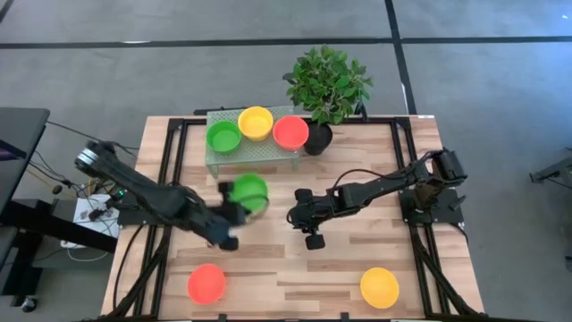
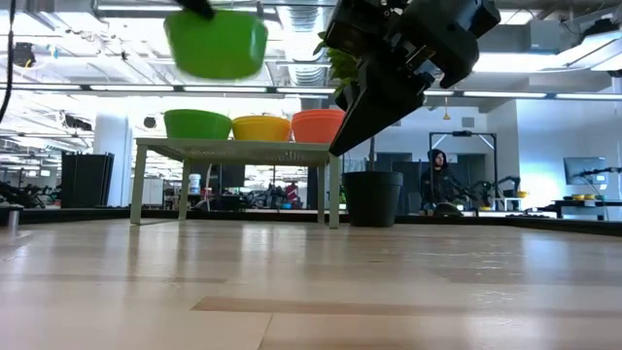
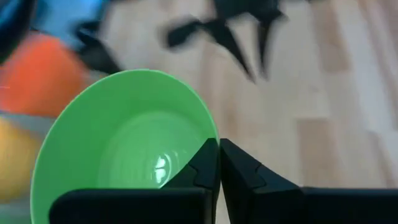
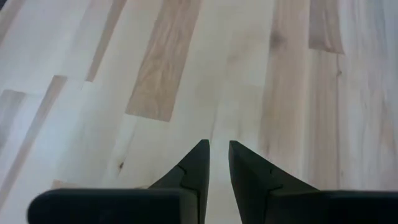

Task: Pick & Place Mini bowls
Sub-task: Stack the green bowl on top of the green bowl on the shelf

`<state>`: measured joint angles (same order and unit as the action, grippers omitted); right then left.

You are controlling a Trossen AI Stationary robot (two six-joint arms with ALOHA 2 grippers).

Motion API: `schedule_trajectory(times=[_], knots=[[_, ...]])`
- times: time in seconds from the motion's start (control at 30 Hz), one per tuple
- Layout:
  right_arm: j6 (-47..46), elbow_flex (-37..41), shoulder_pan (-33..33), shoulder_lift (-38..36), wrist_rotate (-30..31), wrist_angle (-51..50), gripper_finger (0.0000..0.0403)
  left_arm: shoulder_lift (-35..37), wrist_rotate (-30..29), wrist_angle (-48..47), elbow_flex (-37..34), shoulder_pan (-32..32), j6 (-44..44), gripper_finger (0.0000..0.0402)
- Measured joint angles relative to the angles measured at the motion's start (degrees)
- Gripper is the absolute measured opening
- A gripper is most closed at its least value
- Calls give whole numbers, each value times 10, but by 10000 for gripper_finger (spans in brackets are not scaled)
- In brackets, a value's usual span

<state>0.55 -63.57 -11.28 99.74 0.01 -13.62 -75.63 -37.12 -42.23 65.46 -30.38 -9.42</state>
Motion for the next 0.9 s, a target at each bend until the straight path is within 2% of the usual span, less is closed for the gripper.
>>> schedule_trajectory(times=[0.1, 0.2, 0.3, 0.4, 0.63, 0.77, 0.9], knots=[[0, 0, 4, 0, 0, 0, 56, 63, -38, -22, 10, 23, 42, 10], [0, 0, 6, 0, 0, 1, 56, 127, -48, -28, 11, 70, 68, 10], [0, 0, 9, 0, 0, 2, 56, 174, -47, -36, 11, 136, 97, 12], [0, 0, 9, 0, 0, 6, 56, 199, -5, -42, 11, 212, 128, 10], [0, 0, 9, 0, 0, 8, 56, 174, 110, -71, 11, 369, 168, 11], [0, 0, 9, 0, 0, 8, 56, 139, 147, -77, 11, 418, 171, 9], [-1, 0, 9, 0, 0, 8, 56, 105, 149, -86, 11, 443, 164, 13]])
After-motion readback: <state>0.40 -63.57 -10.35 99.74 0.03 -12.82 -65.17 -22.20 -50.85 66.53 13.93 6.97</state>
